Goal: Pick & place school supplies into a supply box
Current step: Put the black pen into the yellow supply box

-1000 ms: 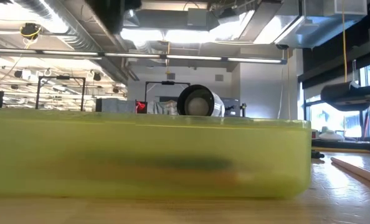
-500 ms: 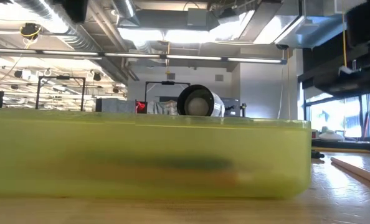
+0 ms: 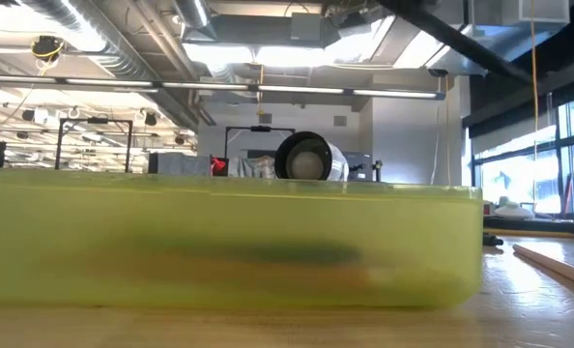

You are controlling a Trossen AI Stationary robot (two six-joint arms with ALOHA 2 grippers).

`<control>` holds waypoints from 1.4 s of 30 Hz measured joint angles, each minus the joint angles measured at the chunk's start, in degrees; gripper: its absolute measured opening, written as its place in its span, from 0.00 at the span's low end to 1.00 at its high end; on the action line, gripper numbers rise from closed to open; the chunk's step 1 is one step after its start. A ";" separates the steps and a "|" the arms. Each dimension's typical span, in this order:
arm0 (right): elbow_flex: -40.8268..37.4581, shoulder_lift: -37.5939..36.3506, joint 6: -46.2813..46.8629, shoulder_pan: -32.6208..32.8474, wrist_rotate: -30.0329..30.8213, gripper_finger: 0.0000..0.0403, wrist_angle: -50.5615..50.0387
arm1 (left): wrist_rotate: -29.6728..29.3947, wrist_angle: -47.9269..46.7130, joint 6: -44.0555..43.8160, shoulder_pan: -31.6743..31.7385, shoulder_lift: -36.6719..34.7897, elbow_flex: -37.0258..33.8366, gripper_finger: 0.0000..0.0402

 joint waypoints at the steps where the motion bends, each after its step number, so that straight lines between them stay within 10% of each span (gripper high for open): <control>1: 0.05 -0.03 0.24 -0.88 0.39 0.12 3.92 | 0.20 -0.16 0.00 0.02 -0.02 0.00 0.36; 15: 0.09 15.45 2.80 -6.22 -9.29 0.12 24.41 | 1.19 -5.49 -0.48 -1.95 -0.02 0.00 0.36; 42: 0.09 21.69 5.08 -6.18 -14.00 0.15 24.78 | -1.78 -5.61 -2.86 -1.95 -0.02 0.00 0.36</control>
